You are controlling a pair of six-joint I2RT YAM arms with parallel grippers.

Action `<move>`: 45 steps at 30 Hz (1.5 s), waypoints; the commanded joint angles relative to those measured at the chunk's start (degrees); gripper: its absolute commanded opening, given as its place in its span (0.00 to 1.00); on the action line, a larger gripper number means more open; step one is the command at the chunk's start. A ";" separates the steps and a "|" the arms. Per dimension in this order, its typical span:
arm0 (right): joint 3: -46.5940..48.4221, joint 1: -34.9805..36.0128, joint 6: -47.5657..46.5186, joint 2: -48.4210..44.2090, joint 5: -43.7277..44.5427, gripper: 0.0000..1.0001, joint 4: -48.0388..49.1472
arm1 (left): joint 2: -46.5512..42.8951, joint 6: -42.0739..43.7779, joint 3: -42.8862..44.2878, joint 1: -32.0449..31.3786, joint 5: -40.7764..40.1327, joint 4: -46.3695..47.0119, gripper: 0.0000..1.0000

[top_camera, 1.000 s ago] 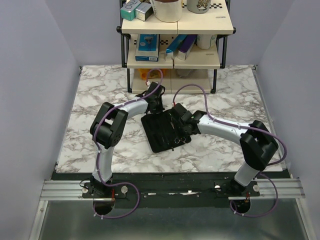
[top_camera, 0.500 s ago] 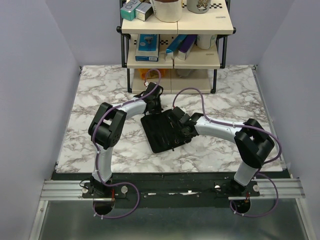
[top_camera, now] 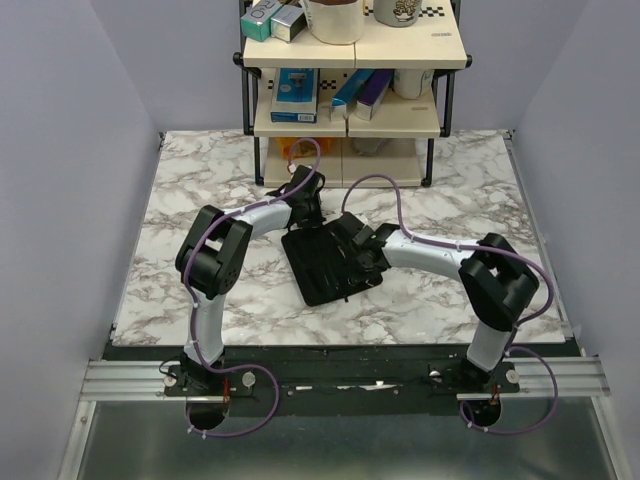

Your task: Sort the hair-cutting tools

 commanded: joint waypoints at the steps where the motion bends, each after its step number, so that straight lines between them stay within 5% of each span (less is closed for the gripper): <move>1: 2.57 0.31 0.17 4.55 1.63 0.24 2.06 | 1.18 0.95 -3.56 -0.01 1.55 -7.50 0.00; 21: 14.18 0.13 -0.70 14.48 8.58 0.19 2.84 | 0.74 1.30 -4.61 -0.27 1.90 -7.06 0.00; 26: 12.86 0.13 -1.59 11.24 7.09 0.42 2.76 | 0.47 1.47 -4.26 -0.27 1.81 -7.15 0.00; 36: 10.31 0.22 -4.22 -2.81 8.32 0.50 -2.60 | -9.52 3.50 0.13 1.83 -1.33 -12.14 0.01; 45: 3.38 -1.53 -8.35 -12.23 10.34 0.55 -4.28 | -26.22 2.19 -6.45 2.45 -8.55 -19.88 0.40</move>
